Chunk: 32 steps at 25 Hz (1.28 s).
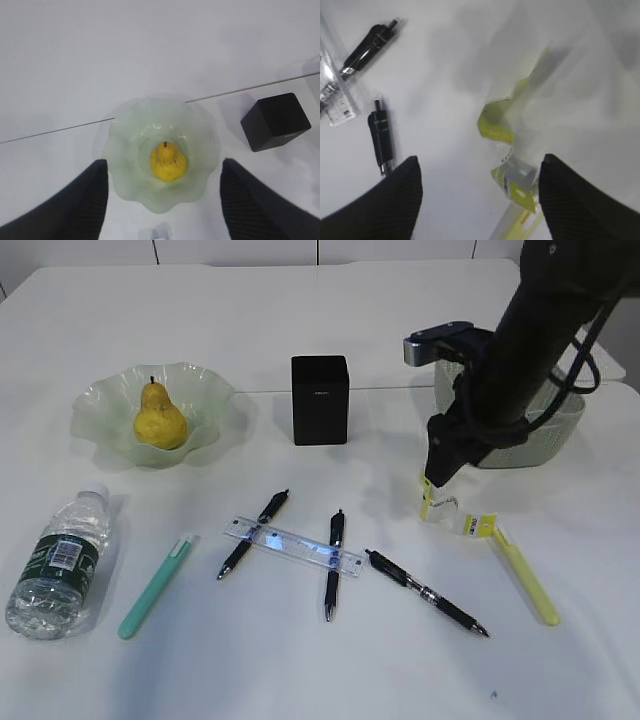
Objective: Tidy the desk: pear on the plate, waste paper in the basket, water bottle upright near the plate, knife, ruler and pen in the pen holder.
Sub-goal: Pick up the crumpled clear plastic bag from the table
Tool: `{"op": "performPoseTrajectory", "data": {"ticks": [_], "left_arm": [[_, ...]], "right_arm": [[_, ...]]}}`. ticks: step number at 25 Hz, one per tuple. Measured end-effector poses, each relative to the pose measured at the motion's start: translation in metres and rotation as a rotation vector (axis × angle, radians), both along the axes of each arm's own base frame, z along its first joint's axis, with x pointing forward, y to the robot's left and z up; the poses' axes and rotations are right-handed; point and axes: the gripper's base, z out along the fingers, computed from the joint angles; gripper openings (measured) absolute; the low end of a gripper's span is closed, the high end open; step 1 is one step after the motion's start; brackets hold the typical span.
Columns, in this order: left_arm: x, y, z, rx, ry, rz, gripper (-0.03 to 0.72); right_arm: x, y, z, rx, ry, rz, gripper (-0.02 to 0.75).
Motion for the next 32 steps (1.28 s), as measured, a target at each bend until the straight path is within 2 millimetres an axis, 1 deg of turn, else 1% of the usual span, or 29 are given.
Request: {"op": "performPoseTrajectory", "data": {"ticks": [4, 7, 12, 28, 30, 32], "left_arm": [[0.0, 0.0, 0.0, 0.0, 0.0, 0.0, 0.496], [0.0, 0.0, 0.0, 0.0, 0.0, 0.0, 0.496], [0.0, 0.0, 0.0, 0.0, 0.0, 0.0, 0.496], [0.0, 0.0, 0.0, 0.0, 0.0, 0.0, 0.496], [0.0, 0.0, 0.0, 0.0, 0.0, 0.0, 0.496], [0.0, 0.0, 0.0, 0.0, 0.0, 0.0, 0.496]], "right_arm": [[0.009, 0.001, -0.028, -0.012, 0.05, 0.001, 0.566], [0.012, 0.002, -0.045, -0.019, 0.079, 0.005, 0.566], [0.016, 0.002, -0.06, -0.024, 0.092, 0.006, 0.566], [0.021, 0.004, -0.069, -0.027, 0.058, 0.013, 0.566], [0.021, 0.004, -0.071, -0.027, 0.056, 0.012, 0.549], [0.022, 0.004, -0.072, -0.027, 0.054, 0.011, 0.512]]}}
